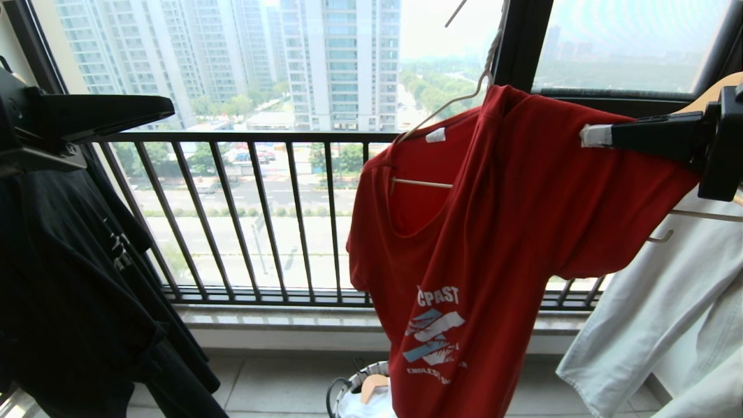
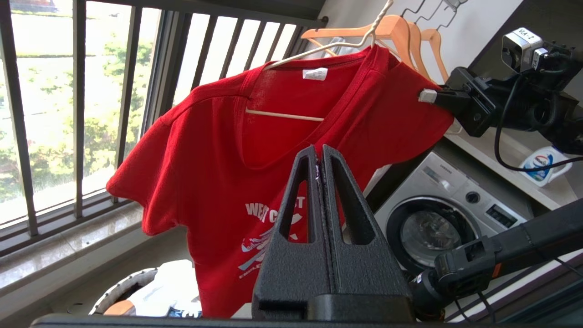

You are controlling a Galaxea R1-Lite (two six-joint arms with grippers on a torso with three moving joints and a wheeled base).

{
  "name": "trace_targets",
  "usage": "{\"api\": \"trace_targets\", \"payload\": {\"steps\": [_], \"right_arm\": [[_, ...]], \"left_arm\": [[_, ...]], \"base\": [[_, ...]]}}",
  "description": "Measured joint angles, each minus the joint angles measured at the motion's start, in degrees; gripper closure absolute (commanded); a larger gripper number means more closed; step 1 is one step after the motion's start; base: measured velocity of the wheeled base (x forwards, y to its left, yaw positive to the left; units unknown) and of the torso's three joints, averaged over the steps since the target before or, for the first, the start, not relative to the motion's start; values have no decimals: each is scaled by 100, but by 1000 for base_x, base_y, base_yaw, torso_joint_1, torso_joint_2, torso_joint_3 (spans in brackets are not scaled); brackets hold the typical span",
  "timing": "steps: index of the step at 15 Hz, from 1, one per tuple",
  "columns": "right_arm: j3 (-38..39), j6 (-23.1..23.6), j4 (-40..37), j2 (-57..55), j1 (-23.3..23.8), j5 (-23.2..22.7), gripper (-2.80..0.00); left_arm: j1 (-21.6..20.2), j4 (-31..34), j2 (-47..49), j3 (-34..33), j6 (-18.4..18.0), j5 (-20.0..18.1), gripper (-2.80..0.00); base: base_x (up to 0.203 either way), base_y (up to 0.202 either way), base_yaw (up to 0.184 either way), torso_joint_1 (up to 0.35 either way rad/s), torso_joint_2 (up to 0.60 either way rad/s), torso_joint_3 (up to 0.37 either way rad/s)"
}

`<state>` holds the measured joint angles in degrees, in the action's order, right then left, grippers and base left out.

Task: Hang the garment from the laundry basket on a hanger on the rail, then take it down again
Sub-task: Hang the clothes rack on the clothesline

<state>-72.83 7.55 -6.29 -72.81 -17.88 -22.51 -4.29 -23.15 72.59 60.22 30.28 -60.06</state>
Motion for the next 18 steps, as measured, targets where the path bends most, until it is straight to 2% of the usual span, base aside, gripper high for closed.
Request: {"api": "trace_targets", "payload": {"steps": [7, 12, 18], "right_arm": [[12, -22, 320, 105, -36, 394, 0], [-8, -6, 629, 135, -158, 518, 0], [-73, 17, 998, -117, -177, 924, 0]], "left_arm": [[0, 0, -7, 0, 1, -1, 0], [0, 2, -7, -9, 4, 0, 0], [0, 1, -7, -2, 1, 0, 0]], "base": [[0, 0, 0, 0, 0, 0], [0, 0, 0, 0, 0, 0], [0, 0, 0, 0, 0, 0]]}}
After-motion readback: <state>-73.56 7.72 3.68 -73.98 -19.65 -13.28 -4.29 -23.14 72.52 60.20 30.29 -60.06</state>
